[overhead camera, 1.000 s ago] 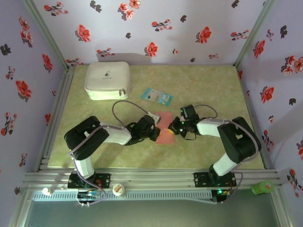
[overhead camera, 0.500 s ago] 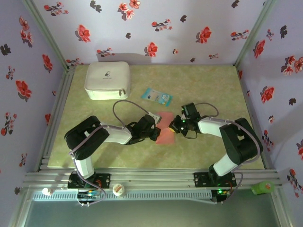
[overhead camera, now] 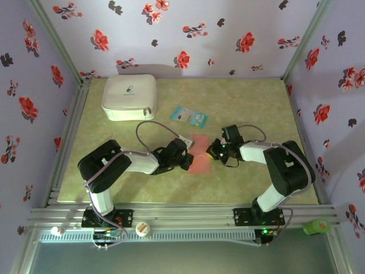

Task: Fold a paper plane with a square sheet of paper (pick it up from the middle)
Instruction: Fold the triangle a second time at the center of the table.

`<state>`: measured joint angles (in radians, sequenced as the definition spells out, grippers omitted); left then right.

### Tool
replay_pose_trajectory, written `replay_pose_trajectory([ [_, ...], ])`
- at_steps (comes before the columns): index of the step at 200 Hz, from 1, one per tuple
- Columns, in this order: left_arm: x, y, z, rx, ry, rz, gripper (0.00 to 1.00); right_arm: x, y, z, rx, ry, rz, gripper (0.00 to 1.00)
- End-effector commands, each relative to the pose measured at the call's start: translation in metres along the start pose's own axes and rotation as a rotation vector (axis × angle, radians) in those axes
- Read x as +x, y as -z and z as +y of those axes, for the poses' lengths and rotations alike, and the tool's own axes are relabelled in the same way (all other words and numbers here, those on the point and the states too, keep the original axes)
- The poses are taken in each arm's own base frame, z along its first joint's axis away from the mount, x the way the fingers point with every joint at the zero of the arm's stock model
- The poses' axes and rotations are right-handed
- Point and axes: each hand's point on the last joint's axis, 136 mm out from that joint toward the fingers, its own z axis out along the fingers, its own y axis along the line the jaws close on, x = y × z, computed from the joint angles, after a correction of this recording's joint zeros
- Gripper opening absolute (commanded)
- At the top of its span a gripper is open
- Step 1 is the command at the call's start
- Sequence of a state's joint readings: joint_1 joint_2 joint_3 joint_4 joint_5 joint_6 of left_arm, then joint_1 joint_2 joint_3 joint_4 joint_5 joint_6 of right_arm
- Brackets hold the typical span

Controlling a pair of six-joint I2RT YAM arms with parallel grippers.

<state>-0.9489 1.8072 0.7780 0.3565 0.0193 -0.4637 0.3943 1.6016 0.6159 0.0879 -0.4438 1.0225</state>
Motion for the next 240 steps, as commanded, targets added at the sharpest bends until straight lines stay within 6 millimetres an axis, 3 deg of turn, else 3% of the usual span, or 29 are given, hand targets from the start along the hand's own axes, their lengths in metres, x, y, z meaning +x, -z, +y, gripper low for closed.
replay_pose_trajectory([
  [1,0.022,-0.005,0.011,-0.033,-0.012,0.085,0.06,-0.001,-0.001,-0.03,0.089,-0.057,-0.036,0.0],
  [35,0.023,-0.004,0.012,-0.035,-0.008,0.089,0.06,-0.009,0.016,0.001,0.004,0.005,-0.086,0.0],
  [65,0.023,-0.004,0.012,-0.035,-0.009,0.09,0.06,0.006,0.014,0.026,-0.088,0.041,-0.021,0.0],
  [117,0.023,-0.004,0.012,-0.036,-0.011,0.093,0.06,0.038,-0.004,0.027,-0.081,0.056,0.077,0.0],
  [167,0.024,-0.005,0.012,-0.037,-0.011,0.095,0.06,0.044,-0.011,0.029,-0.104,0.042,0.105,0.0],
  [240,0.024,-0.004,0.012,-0.038,-0.011,0.099,0.06,0.051,-0.021,-0.006,0.005,0.032,0.119,0.0],
])
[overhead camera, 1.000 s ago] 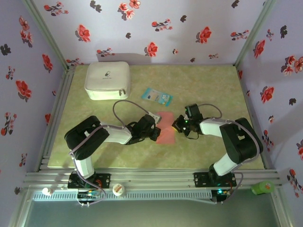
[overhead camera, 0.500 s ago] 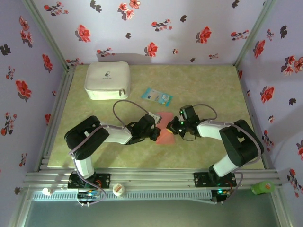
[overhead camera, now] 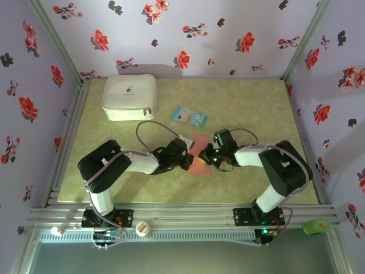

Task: Fold a paper plane with a square sheet of paper (pick it up from the middle)
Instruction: Fold the triangle a second time at the center of the table.

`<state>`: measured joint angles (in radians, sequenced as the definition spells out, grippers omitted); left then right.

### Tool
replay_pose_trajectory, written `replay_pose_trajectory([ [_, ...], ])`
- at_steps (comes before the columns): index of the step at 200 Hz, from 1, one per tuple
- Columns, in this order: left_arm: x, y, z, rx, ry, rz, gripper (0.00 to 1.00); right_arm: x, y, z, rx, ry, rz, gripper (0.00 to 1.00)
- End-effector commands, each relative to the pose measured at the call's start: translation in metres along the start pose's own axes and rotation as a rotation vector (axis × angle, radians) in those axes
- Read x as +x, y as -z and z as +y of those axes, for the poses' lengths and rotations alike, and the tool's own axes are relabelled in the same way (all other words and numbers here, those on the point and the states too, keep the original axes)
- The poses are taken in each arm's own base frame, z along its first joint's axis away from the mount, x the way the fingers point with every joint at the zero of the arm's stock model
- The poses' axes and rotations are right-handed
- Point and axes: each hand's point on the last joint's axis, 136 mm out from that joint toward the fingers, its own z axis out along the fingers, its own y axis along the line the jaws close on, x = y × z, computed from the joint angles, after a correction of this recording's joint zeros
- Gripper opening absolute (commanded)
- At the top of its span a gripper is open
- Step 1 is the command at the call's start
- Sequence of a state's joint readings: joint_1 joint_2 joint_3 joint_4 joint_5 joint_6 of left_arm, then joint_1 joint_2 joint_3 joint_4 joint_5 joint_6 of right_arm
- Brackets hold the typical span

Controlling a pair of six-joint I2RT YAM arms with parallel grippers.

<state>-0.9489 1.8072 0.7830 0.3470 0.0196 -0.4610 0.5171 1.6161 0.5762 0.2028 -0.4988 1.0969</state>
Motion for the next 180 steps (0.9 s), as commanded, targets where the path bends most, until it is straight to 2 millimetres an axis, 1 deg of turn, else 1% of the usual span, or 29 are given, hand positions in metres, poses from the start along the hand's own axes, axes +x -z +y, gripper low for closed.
replay_pose_trajectory([
  [1,0.024,-0.005,0.012,-0.037,-0.007,0.095,0.06,0.006,-0.004,-0.025,0.073,-0.016,0.012,0.0],
  [8,0.024,-0.005,0.012,-0.038,-0.003,0.095,0.07,0.006,-0.005,-0.031,0.098,-0.017,0.009,0.0],
  [29,0.022,-0.005,0.011,-0.039,0.005,0.094,0.09,0.005,-0.003,-0.04,0.136,0.005,-0.017,0.0],
  [45,0.017,-0.003,0.009,-0.031,0.013,0.079,0.09,0.007,-0.004,-0.043,0.15,0.009,0.0,0.0],
  [53,0.014,-0.002,0.008,-0.03,0.029,0.072,0.12,0.007,-0.004,-0.045,0.154,0.007,0.0,0.0],
  [64,0.008,0.001,0.009,-0.034,0.058,0.067,0.19,0.007,-0.004,-0.045,0.152,0.006,-0.001,0.0],
  [70,0.005,0.003,0.008,-0.031,0.074,0.064,0.2,0.008,-0.004,-0.045,0.155,0.006,0.001,0.0],
  [81,-0.002,0.008,0.006,-0.024,0.097,0.049,0.23,0.007,-0.004,-0.045,0.158,0.009,0.003,0.0],
  [107,-0.019,0.024,0.004,-0.024,0.17,0.02,0.33,0.007,-0.004,-0.044,0.158,0.009,0.002,0.0],
  [126,-0.028,0.037,0.005,-0.039,0.219,0.01,0.35,0.006,-0.004,-0.044,0.166,0.01,0.002,0.0],
  [139,-0.032,0.044,0.004,-0.043,0.246,0.01,0.35,0.006,-0.004,-0.044,0.165,0.009,-0.001,0.0],
  [150,-0.035,0.049,-0.003,-0.016,0.259,0.026,0.31,0.006,-0.003,-0.044,0.165,0.007,-0.005,0.0],
  [159,-0.036,0.05,-0.013,0.024,0.264,0.048,0.26,0.005,-0.002,-0.044,0.167,0.006,-0.009,0.0],
  [170,-0.037,0.05,-0.025,0.082,0.273,0.082,0.17,0.005,-0.002,-0.043,0.167,0.007,-0.012,0.0],
  [180,-0.035,0.048,-0.032,0.112,0.298,0.11,0.09,0.004,-0.002,-0.043,0.167,0.007,-0.014,0.0],
])
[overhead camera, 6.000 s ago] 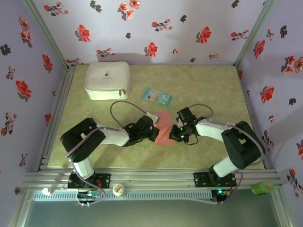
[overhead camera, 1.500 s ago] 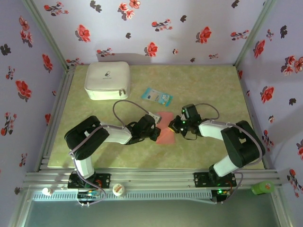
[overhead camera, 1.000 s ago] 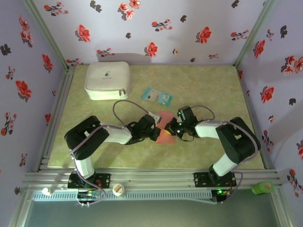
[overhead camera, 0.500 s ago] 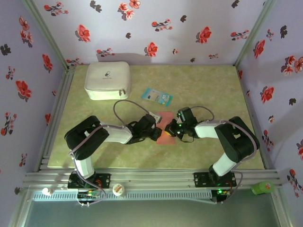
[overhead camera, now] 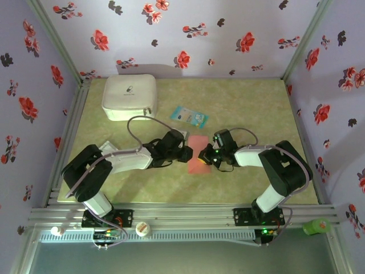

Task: Fold a paper plane with a square sheet of paper (pick it up from the middle)
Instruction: Fold the triangle a second time at the center of the table.

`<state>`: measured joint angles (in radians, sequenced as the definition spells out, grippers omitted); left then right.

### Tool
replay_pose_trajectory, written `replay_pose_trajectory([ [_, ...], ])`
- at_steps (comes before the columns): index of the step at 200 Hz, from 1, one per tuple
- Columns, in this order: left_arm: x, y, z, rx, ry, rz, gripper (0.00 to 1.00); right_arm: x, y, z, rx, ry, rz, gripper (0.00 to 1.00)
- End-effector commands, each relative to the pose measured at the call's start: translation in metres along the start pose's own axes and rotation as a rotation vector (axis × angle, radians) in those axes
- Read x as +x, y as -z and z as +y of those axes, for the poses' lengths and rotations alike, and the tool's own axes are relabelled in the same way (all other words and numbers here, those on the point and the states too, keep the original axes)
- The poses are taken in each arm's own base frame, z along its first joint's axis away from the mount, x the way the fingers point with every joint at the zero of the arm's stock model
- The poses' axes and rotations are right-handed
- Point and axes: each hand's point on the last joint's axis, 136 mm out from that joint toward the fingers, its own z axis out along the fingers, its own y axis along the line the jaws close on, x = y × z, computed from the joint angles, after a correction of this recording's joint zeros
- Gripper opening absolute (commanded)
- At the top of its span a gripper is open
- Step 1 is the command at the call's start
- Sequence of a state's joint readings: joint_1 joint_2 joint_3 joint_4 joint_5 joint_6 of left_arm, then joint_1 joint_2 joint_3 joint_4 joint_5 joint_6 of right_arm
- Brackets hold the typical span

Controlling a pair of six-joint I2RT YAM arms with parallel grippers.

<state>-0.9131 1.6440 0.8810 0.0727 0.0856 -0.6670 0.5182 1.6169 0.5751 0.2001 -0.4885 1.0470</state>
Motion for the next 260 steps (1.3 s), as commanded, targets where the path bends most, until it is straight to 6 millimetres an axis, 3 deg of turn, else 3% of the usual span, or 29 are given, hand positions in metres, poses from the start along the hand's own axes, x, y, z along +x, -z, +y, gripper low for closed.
replay_pose_trajectory([
  [1,0.006,0.004,-0.019,0.078,0.069,0.091,0.09,0.007,-0.002,-0.041,0.159,-0.042,-0.002,0.0],
  [27,0.016,-0.002,-0.028,0.128,0.111,0.148,0.03,0.006,-0.002,-0.041,0.16,-0.044,-0.002,0.0],
  [81,0.038,-0.021,-0.039,0.207,0.153,0.261,0.03,0.006,-0.002,-0.04,0.159,-0.044,-0.003,0.0],
  [153,0.057,-0.038,-0.03,0.183,0.134,0.332,0.07,0.007,0.0,-0.041,0.167,-0.044,-0.005,0.0],
  [260,0.077,-0.039,-0.009,0.103,0.092,0.382,0.09,0.008,0.0,-0.046,0.189,-0.042,0.001,0.0],
])
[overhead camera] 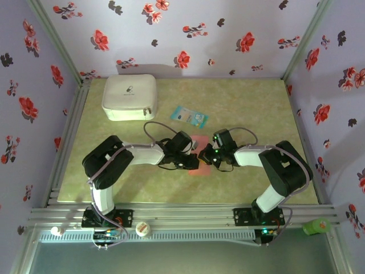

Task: Fold a paper plane with a square sheet of paper (pick it up from the middle)
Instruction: Fold the triangle a second time at the center of the table.

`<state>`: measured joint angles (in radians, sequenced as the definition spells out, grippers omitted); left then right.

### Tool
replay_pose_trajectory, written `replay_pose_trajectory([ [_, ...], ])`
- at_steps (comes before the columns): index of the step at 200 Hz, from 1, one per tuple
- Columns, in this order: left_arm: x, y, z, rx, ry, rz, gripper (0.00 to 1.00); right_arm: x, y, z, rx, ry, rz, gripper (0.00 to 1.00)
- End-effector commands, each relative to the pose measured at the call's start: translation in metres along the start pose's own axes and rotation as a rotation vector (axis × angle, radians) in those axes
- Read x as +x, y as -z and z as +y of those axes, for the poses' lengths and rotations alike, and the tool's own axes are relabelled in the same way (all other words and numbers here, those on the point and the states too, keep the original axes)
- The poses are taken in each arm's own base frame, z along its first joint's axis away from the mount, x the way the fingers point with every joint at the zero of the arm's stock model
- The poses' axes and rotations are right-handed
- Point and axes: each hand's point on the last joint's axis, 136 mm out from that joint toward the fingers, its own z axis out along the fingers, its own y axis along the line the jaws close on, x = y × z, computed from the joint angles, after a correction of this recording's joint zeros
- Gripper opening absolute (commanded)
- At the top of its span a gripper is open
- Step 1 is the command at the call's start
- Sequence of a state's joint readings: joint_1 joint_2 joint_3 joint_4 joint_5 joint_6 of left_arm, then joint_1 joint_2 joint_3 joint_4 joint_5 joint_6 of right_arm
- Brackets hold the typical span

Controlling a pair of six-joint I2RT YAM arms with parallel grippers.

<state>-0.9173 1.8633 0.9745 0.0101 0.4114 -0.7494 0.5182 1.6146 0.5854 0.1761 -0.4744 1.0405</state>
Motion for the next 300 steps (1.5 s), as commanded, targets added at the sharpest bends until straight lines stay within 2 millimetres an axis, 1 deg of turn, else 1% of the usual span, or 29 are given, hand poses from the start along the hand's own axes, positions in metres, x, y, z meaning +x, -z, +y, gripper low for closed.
replay_pose_trajectory([
  [1,0.011,-0.001,0.009,-0.044,-0.024,0.032,0.09,0.01,-0.001,-0.045,0.175,-0.044,0.009,0.0],
  [59,0.024,0.003,0.02,-0.072,-0.023,0.049,0.1,0.01,0.0,-0.048,0.19,-0.043,0.009,0.0],
  [102,0.03,0.009,0.025,-0.085,-0.028,0.051,0.11,0.01,0.0,-0.05,0.197,-0.042,0.008,0.0],
  [133,0.033,0.017,0.027,-0.096,-0.03,0.04,0.12,0.011,0.0,-0.052,0.205,-0.041,0.011,0.0],
  [163,0.041,0.024,0.035,-0.129,-0.025,0.041,0.12,0.011,0.001,-0.052,0.207,-0.041,0.01,0.0],
  [180,0.046,0.028,0.038,-0.135,-0.022,0.042,0.11,0.011,0.001,-0.051,0.207,-0.041,0.01,0.0],
  [195,0.046,0.033,0.038,-0.136,-0.026,0.023,0.1,0.01,0.001,-0.05,0.203,-0.038,0.009,0.0],
  [210,0.043,0.039,0.033,-0.12,-0.039,-0.007,0.09,0.01,0.001,-0.05,0.205,-0.04,0.01,0.0],
  [224,0.035,0.046,0.025,-0.106,-0.055,-0.042,0.07,0.01,0.002,-0.049,0.202,-0.039,0.009,0.0],
  [248,0.018,0.054,0.003,-0.043,-0.074,-0.104,0.07,0.01,0.004,-0.047,0.199,-0.035,0.006,0.0],
  [264,0.009,0.051,-0.009,0.007,-0.075,-0.116,0.07,0.009,0.004,-0.046,0.199,-0.032,0.001,0.0],
  [284,-0.002,0.041,-0.017,0.024,-0.075,-0.104,0.07,0.009,0.004,-0.046,0.196,-0.032,0.003,0.0],
  [300,-0.008,0.031,-0.017,0.018,-0.057,-0.099,0.06,0.008,0.003,-0.045,0.195,-0.033,0.001,0.0],
])
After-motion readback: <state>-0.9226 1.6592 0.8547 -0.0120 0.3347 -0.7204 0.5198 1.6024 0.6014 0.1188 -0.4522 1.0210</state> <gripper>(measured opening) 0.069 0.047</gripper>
